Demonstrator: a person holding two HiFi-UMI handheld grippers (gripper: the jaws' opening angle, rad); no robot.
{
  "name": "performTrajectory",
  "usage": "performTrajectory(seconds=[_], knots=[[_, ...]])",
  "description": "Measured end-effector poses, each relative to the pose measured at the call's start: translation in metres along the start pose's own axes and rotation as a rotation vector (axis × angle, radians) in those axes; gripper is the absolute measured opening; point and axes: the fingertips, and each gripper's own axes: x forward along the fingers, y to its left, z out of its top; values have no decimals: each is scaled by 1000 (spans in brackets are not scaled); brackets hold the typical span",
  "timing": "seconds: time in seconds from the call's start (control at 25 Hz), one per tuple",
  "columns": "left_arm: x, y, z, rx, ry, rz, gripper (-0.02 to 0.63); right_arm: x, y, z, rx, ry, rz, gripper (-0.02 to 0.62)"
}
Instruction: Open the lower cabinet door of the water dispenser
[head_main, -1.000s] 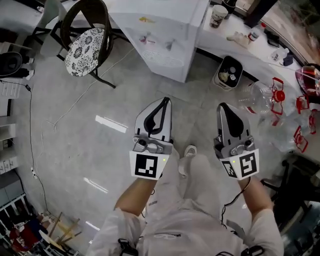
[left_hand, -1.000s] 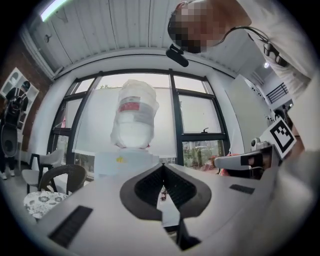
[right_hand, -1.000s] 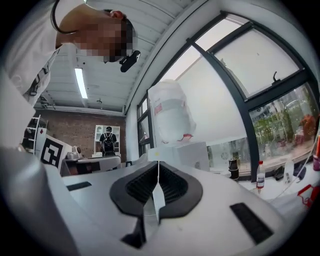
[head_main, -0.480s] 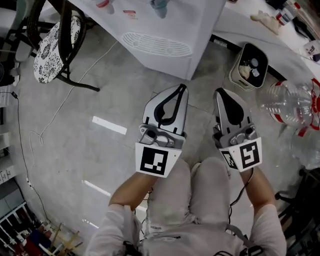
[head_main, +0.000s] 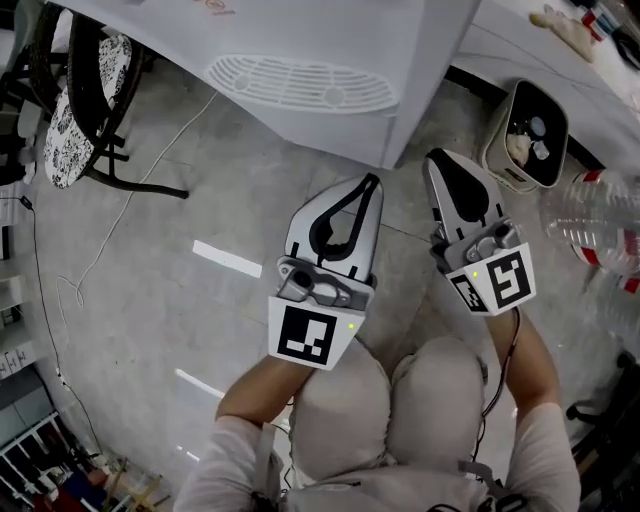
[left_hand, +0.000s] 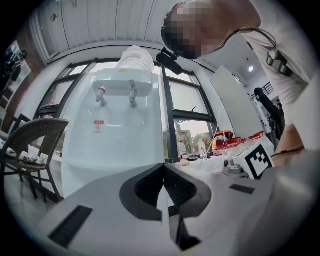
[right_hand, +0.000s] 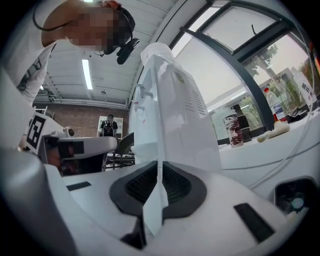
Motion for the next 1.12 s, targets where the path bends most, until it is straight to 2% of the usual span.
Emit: performTrajectory(seconds=[0.16, 0.36, 0.48, 0.92, 1.12], knots=[[6, 2, -24, -16, 18, -7, 5, 10, -2, -12, -13, -9, 14, 51], [22, 3, -51, 28, 40, -11, 6, 18, -4, -28, -37, 7, -3, 80], [26, 1, -67, 21, 69, -14, 6, 20, -10, -37, -52, 11, -19, 91], [32, 7, -70, 8, 40, -4, 6, 42, -27, -69, -72, 63, -8, 189], [27, 4, -76, 22, 43, -14, 6, 48, -24, -73, -74, 55, 17, 207]])
